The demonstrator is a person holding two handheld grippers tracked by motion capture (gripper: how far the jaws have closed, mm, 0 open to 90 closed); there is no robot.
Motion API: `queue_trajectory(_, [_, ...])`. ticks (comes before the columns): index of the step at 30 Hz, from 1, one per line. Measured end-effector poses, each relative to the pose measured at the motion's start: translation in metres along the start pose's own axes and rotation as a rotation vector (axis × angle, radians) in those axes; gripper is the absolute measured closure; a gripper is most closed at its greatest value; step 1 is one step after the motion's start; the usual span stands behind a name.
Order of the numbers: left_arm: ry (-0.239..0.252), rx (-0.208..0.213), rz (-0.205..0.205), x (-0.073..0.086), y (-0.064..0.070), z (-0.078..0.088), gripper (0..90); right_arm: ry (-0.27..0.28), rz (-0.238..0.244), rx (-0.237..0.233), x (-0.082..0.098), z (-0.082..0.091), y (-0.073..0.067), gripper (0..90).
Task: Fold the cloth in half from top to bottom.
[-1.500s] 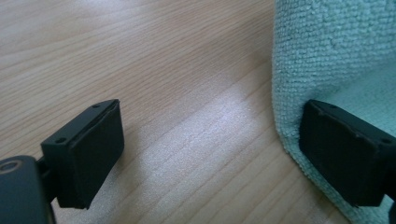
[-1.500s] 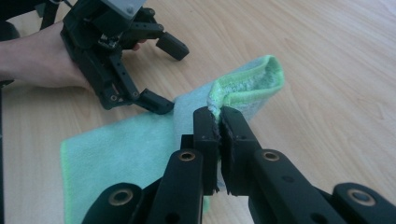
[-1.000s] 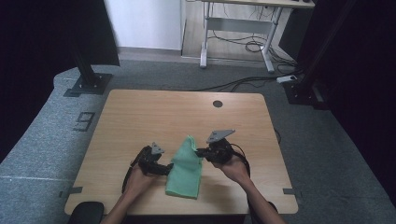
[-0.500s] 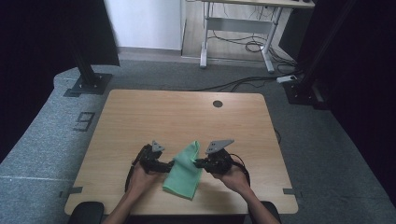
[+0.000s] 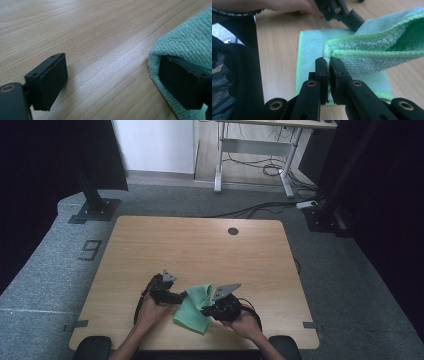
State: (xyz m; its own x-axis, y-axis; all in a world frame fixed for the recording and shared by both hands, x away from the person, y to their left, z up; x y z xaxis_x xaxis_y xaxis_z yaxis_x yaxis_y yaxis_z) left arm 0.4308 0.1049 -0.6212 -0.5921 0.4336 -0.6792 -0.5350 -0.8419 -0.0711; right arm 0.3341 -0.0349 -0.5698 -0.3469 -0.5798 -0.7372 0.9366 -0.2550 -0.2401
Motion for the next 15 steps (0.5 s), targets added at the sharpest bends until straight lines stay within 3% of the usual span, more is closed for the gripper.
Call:
queue_trajectory(9, [-0.007, 0.007, -0.021, 0.0, 0.001, 0.013, 11.9, -0.029, -0.023, -0.016, 0.02, -0.021, -0.007, 84.3])
queue_trajectory(15, [-0.029, 0.055, -0.025, 0.009, 0.007, 0.026, 12.7, -0.06, -0.011, 0.041, 0.021, -0.024, 0.001, 84.8])
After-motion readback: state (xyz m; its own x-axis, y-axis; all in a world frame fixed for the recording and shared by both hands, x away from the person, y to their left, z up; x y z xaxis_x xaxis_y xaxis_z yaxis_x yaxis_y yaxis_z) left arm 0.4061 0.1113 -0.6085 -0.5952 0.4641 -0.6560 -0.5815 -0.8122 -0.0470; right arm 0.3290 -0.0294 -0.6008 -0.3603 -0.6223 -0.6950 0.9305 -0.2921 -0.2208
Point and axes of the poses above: each handheld gripper's, and its own axes: z roughly backward along the jaws, x roughly out of its underside, y roughly to its right, the point moved 10 cm from there along -z, roughly forward along the jaws, and after that the axes turned 7 degrees about -x, right-handed, at the moved point
